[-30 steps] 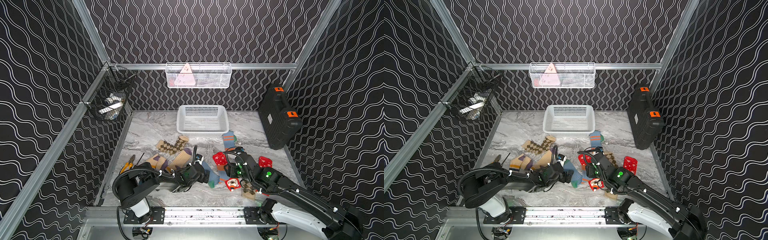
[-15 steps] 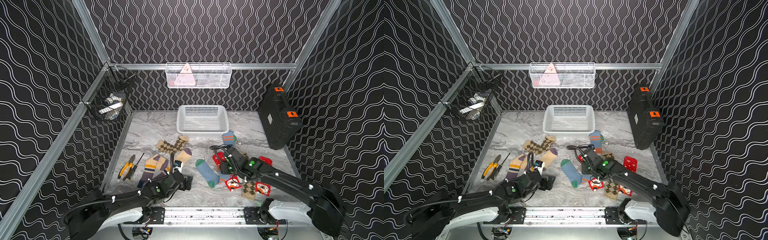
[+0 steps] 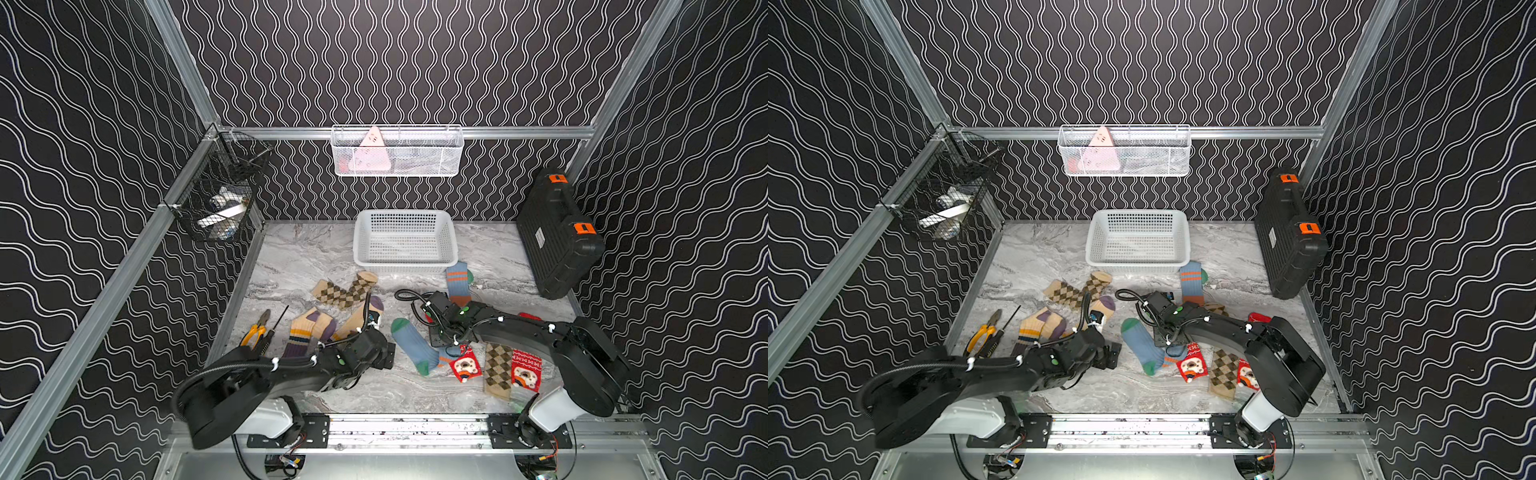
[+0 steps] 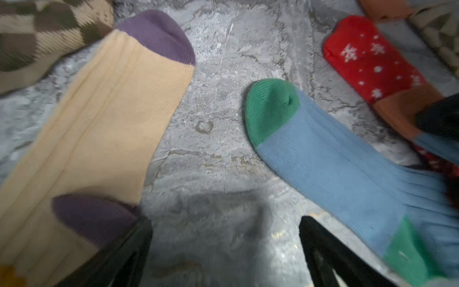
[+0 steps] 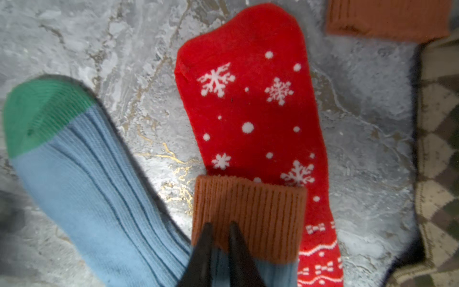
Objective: Place the socks together as a pair
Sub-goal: Flatten out the sock at the center of the board.
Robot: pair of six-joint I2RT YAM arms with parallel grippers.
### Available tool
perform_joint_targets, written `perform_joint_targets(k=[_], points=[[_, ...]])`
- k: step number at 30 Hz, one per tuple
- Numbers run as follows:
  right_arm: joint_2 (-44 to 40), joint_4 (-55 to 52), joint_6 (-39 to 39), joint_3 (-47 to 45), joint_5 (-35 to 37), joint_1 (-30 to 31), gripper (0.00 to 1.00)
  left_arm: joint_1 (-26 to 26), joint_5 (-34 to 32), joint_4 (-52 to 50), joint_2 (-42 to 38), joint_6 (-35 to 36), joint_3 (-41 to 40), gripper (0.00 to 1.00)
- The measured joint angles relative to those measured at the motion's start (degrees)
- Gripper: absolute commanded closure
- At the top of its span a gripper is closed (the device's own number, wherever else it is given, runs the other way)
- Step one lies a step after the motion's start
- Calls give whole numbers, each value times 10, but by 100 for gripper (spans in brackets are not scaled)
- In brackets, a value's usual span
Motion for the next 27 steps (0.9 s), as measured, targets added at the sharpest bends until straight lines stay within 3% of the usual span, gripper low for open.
perform_joint_targets(k=[6,10,14,17,20,27], points=[[-99,20,0,-50,-14,0,100,11,14,54,85,14,56,15],[-153,35,4,-80,-24,0,100,12,17,63,145,25,111,33],[-191,43,7,-95,-28,0,99,13,1,85,189,29,140,69],[-202,43,6,-95,-31,0,87,14,-7,94,193,28,135,92],[-198,42,4,-92,-36,0,75,13,-5,88,163,24,108,99],[-126,43,-2,-57,-63,4,59,5,-6,21,4,-10,-13,96]])
